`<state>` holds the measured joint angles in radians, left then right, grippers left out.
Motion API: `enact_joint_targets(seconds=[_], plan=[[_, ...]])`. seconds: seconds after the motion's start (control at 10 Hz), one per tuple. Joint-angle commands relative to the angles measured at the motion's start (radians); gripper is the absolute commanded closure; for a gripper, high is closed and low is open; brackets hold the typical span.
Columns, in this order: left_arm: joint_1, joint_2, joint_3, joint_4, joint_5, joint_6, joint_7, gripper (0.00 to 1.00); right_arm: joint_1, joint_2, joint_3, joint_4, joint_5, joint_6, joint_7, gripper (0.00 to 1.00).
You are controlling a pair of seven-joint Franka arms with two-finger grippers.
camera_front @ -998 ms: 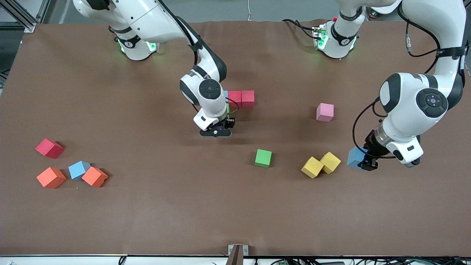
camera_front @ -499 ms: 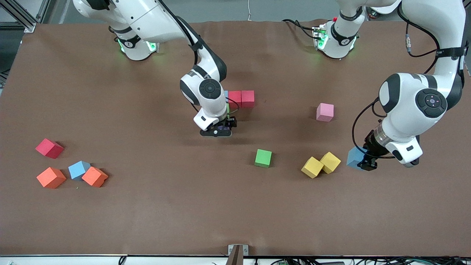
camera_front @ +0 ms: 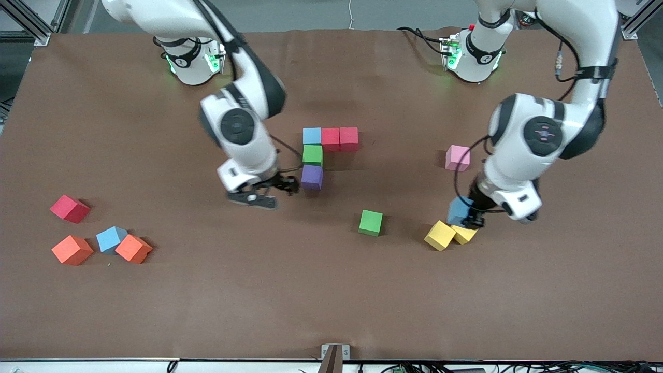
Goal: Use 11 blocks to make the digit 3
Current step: 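Carry the light blue cube to center with the left gripper while the right grasps blue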
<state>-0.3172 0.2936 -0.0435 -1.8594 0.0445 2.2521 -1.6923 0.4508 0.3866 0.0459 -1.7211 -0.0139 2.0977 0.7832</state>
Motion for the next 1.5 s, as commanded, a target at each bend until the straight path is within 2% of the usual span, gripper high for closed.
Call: enact_joint_targets(seconds=[0.0,0.1,0.2,0.4,0.6,0.9,1.4], plan=[[-0.098,0.030,-0.004,0.019,0.025,-0.025,-0.192,0.93,-0.223,-0.017,0.015,-0.043,0.003,-0.008,-0.140,0.00],[-0.147,0.071,-0.004,0.047,0.025,-0.025,-0.283,0.93,-0.304,-0.008,0.014,-0.040,-0.007,0.005,-0.168,0.00],[-0.202,0.144,-0.004,0.112,0.022,-0.025,-0.375,0.93,-0.373,0.032,0.014,-0.043,-0.068,0.063,-0.171,0.00],[-0.287,0.281,-0.004,0.244,0.020,-0.026,-0.536,0.93,-0.475,0.104,0.014,-0.041,-0.081,0.152,-0.171,0.00],[-0.364,0.347,-0.004,0.302,0.017,-0.026,-0.636,0.93,-0.559,0.153,0.015,-0.040,-0.078,0.189,-0.167,0.00],[-0.437,0.450,-0.004,0.371,0.017,-0.025,-0.705,0.93,-0.630,0.202,0.017,-0.041,-0.066,0.191,-0.167,0.00],[-0.506,0.498,-0.003,0.375,0.018,-0.025,-0.774,0.95,-0.638,0.239,0.020,-0.038,-0.034,0.236,-0.167,0.00]])
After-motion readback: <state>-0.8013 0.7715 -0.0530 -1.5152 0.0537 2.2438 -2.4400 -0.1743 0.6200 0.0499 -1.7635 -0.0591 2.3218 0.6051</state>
